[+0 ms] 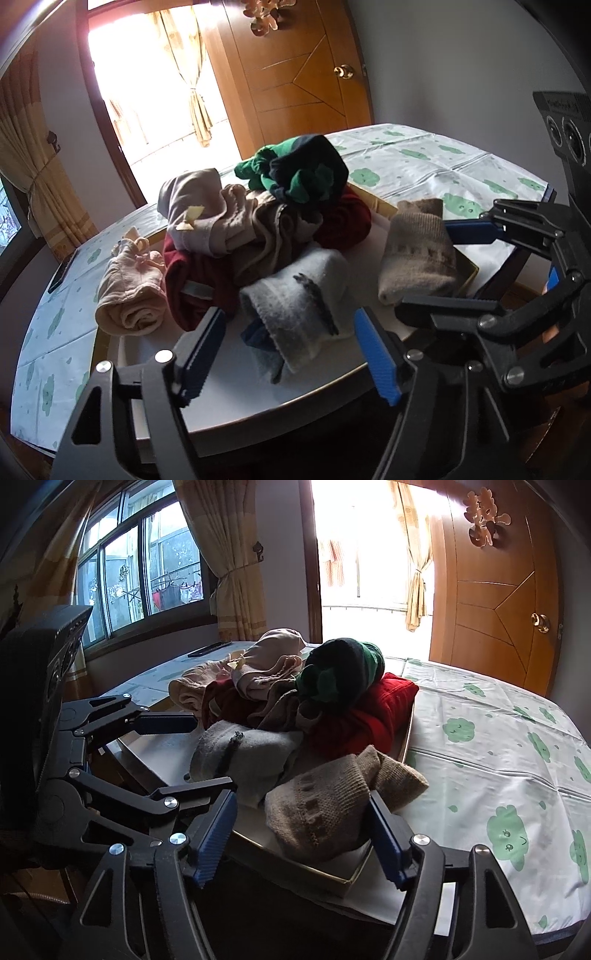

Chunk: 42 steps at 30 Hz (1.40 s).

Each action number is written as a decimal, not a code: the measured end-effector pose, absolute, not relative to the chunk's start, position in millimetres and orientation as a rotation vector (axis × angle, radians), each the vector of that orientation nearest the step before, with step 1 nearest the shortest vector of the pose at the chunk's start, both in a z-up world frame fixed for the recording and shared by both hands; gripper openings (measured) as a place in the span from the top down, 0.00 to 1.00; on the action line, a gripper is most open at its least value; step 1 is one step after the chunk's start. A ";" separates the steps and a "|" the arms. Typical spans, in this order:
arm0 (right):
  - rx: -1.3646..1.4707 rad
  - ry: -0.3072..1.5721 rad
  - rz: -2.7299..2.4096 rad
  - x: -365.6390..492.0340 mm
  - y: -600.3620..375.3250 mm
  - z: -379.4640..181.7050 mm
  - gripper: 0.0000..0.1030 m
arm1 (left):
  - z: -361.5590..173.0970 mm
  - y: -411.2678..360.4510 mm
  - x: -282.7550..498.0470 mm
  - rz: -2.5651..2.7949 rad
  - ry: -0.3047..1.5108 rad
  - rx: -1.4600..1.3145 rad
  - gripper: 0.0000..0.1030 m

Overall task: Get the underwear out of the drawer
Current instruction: 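Lower the socks into the tray and open both tools, then withdraw both open tools from the tray down into the drawer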

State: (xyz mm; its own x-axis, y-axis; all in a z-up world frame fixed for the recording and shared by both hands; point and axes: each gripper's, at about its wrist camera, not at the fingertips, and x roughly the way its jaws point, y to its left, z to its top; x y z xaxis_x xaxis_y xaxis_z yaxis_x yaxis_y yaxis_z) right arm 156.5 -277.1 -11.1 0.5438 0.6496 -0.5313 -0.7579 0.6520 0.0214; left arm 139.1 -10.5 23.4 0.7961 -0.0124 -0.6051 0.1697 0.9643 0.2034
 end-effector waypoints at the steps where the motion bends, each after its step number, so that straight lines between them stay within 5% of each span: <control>1: -0.219 0.532 0.842 156.0 -277.5 -10.9 0.29 | 23.7 -11.3 138.4 -0.096 0.641 0.260 0.28; 10: -0.198 0.516 0.826 153.0 -284.5 -8.2 0.28 | 26.8 -13.9 133.8 -0.086 0.618 0.272 0.17; 27: -0.215 0.431 0.863 100.5 -294.3 -0.6 0.27 | 40.6 -3.7 85.0 -0.100 0.539 0.280 0.17; 32: -0.242 0.417 0.898 77.8 -293.9 -6.1 0.26 | 43.5 24.6 56.2 -0.062 0.493 0.273 0.05; 42: -0.401 0.489 0.988 44.7 -264.1 -49.7 0.26 | -2.7 88.0 24.7 0.030 0.603 0.231 0.05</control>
State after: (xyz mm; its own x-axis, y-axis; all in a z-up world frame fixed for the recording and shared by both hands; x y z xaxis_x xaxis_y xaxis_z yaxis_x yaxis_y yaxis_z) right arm 44.7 -264.1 -49.7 0.4592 0.6892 -0.5605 -0.8636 0.4942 -0.0999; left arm 24.7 88.0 -2.7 0.8243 0.0948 -0.5582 0.0398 0.9737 0.2241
